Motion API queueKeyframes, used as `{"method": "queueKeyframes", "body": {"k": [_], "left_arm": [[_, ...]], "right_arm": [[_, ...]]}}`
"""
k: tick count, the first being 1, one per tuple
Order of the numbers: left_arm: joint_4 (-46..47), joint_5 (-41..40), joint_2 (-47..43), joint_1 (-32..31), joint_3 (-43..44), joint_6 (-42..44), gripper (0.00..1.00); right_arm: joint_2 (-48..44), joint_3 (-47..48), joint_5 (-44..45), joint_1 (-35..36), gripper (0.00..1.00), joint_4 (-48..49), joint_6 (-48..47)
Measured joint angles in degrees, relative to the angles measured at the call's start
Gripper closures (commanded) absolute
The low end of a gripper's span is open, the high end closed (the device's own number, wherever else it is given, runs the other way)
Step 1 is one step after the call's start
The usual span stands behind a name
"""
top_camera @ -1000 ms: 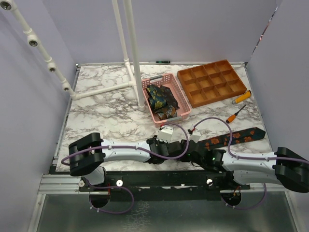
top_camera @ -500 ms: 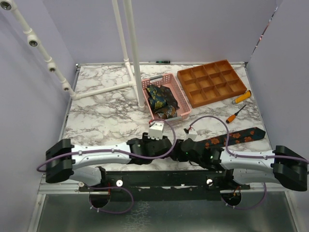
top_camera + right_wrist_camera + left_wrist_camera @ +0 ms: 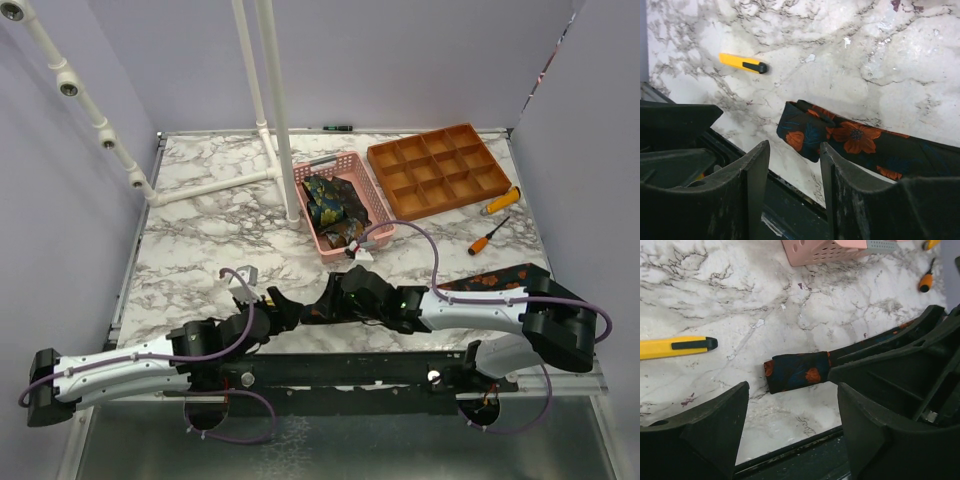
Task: Roll the ties
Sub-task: Roll the tie at the center of the board.
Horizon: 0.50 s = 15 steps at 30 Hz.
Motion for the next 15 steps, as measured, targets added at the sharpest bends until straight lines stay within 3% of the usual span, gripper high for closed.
{"method": "queueKeyframes", "body": {"k": [6, 15], "left_arm": [[3.06, -0.09, -15.85, 0.11, -9.49, -4.59, 0.28], [5.95, 1.03, -15.15, 0.11, -11.61, -6.51, 0.28]], "right_arm": [[2.19, 0.48, 0.00, -1.01, 0.59, -1.68, 0.87], [4.76, 0.13, -1.05, -2.82, 0.66, -1.97, 0.66]]}}
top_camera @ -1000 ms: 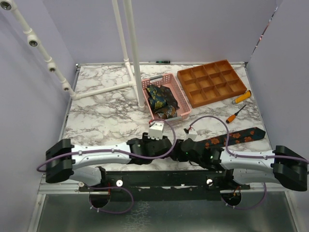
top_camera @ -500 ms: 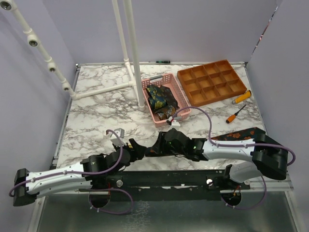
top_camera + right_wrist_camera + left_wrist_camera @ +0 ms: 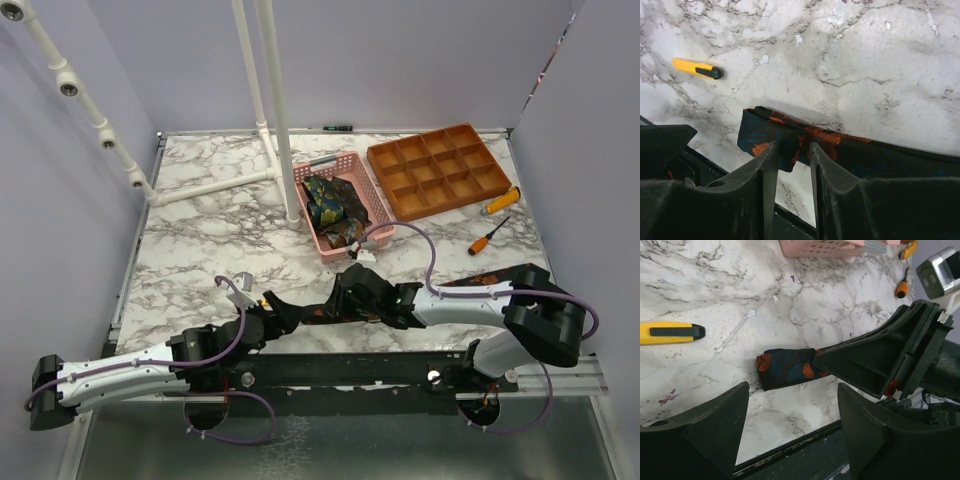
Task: Roll the ties
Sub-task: Roll the tie at the center of the board.
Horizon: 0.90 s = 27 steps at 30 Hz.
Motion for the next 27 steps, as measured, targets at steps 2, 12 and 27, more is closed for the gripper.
{"method": "queueKeyframes", "body": {"k": [2, 12, 27], "left_arm": [[1.44, 0.68, 2.91, 0.00, 0.00, 0.15, 0.28], [8.81, 4.59, 13.66, 0.85, -0.04, 1.75, 0.30], [19.04, 18.03, 20.50, 13.77, -2.12, 4.98, 0.36]], "right_arm": [[0.44, -0.28, -0.28, -0.24, 0.67, 0.31, -0.33], [1.27, -2.19, -1.73, -1.14, 0.73, 2.97, -2.38], [0.74, -6.58, -2.58, -1.14, 0.74, 8.57, -4.44]]}}
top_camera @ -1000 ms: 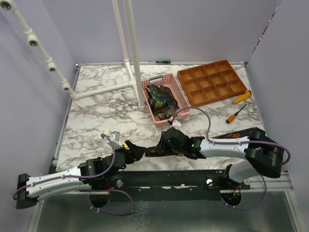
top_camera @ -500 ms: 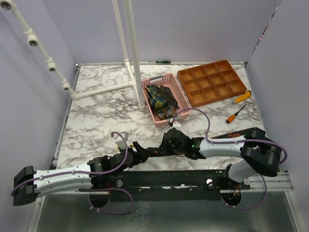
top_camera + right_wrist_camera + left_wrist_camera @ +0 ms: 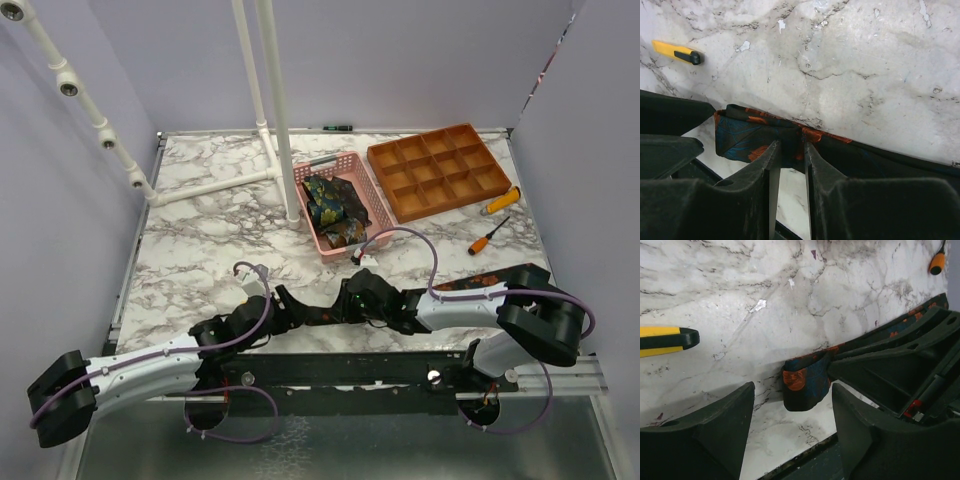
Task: Roll the ties
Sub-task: Roll the tie at the center of the board.
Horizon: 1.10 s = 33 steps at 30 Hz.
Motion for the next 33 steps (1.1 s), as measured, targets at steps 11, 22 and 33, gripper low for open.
{"method": "queueKeyframes", "body": {"k": [11, 22, 33], "left_arm": [[6.54, 7.78, 7.69, 0.79, -0.02, 3.08, 0.46], [11.82, 9.55, 12.22, 1.16, -0.20, 4.22, 0.60], [15.47, 11.72, 16.85, 1.66, -0.09, 4.87, 0.85]], "right_arm": [[0.22, -0.94, -0.02, -0.11, 0.81, 1.84, -0.46], [0.44, -2.05, -0.17, -0.26, 0.82, 4.20, -0.33], [0.44, -2.45, -0.17, -0.28, 0.82, 4.92, -0.28]]}}
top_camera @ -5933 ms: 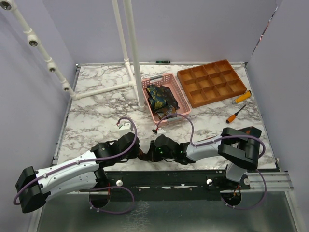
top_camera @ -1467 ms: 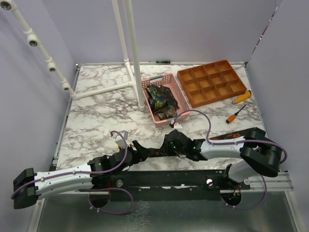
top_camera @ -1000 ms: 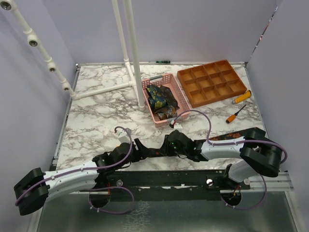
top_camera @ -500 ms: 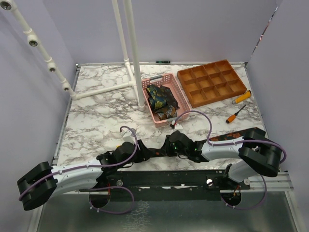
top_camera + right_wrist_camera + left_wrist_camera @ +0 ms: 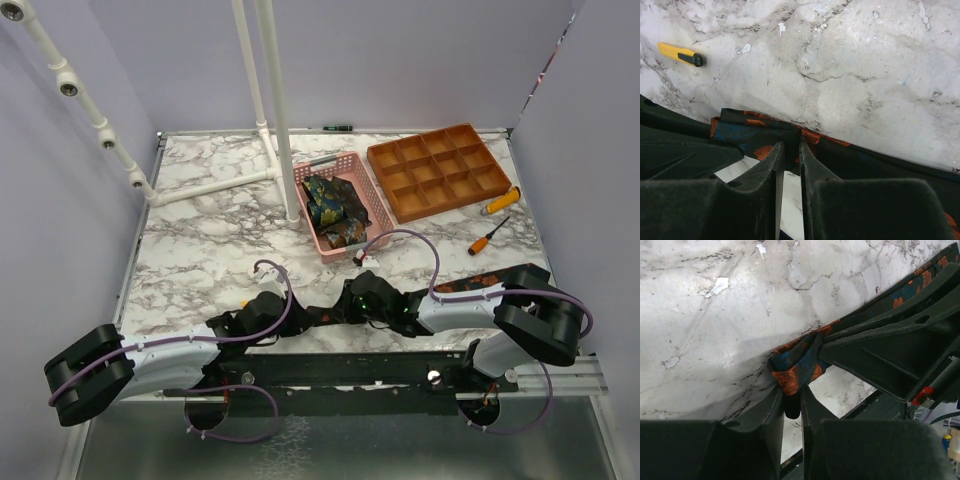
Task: Roll the ties
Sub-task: Roll the tie at the center of the board.
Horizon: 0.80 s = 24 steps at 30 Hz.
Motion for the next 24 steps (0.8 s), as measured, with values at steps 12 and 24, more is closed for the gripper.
{"method": "queueKeyframes", "body": {"k": [12, 24], "left_arm": [[-5.86, 0.04, 0.20, 0.00, 4.79, 3.06, 1.00], [-8.63, -0.02, 1.81, 0.11, 5.97, 4.11, 0.37]], "right_arm": [[-2.64, 1.36, 0.02, 0.00, 0.77, -5.49, -1.11], [-3.54, 4.55, 0.00, 0.00, 0.78, -9.27, -2.62]]}}
